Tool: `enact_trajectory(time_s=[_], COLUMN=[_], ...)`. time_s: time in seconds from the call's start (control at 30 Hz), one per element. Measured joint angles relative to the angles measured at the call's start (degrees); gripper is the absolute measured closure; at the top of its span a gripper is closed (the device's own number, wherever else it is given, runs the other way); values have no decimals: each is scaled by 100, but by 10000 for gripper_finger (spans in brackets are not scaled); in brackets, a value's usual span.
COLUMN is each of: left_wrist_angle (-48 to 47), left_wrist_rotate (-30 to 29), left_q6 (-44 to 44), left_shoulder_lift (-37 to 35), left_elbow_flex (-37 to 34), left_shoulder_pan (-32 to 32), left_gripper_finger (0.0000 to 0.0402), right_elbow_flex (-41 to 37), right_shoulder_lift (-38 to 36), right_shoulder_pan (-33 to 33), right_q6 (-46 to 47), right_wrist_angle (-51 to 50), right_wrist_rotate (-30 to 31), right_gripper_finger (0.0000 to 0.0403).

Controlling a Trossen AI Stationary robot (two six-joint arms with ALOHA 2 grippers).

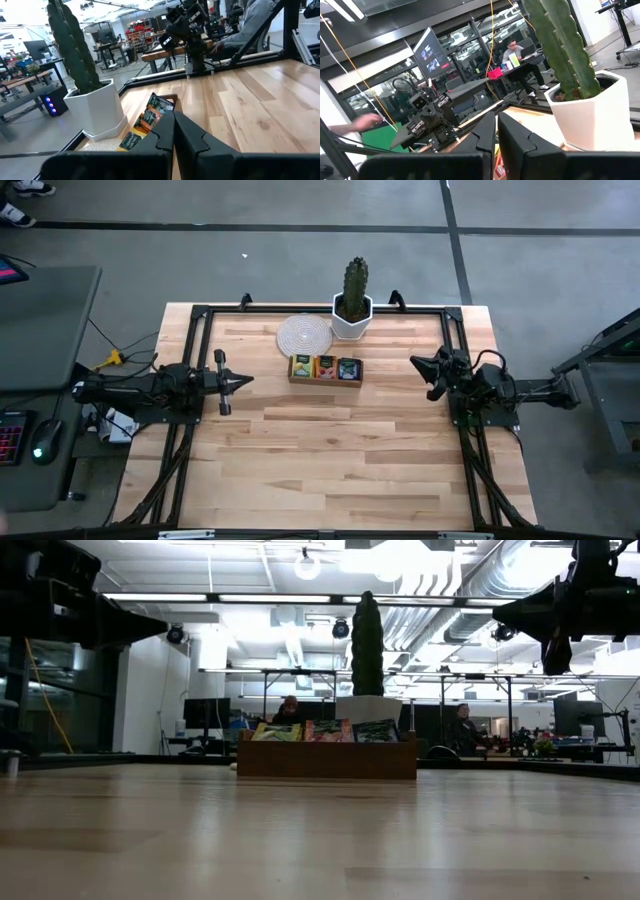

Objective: Pick & Place Tea
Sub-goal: Return to Home Position

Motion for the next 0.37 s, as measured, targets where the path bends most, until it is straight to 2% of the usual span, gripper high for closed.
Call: enact_trajectory(time_s=[0.37], left_wrist_angle=[-4], left_wrist_rotate=[2], left_q6=[0], left_shoulder_lift=[0], left_elbow_flex=[-2], left_shoulder_pan=[0], left_gripper_finger=[401], right_elbow_flex=[0], right_shoulder_lift=[0], right_shoulder_pan=[0], right_q6=[0], right_wrist_angle=[0], right_wrist_rotate=[0], right_gripper_finger=[382])
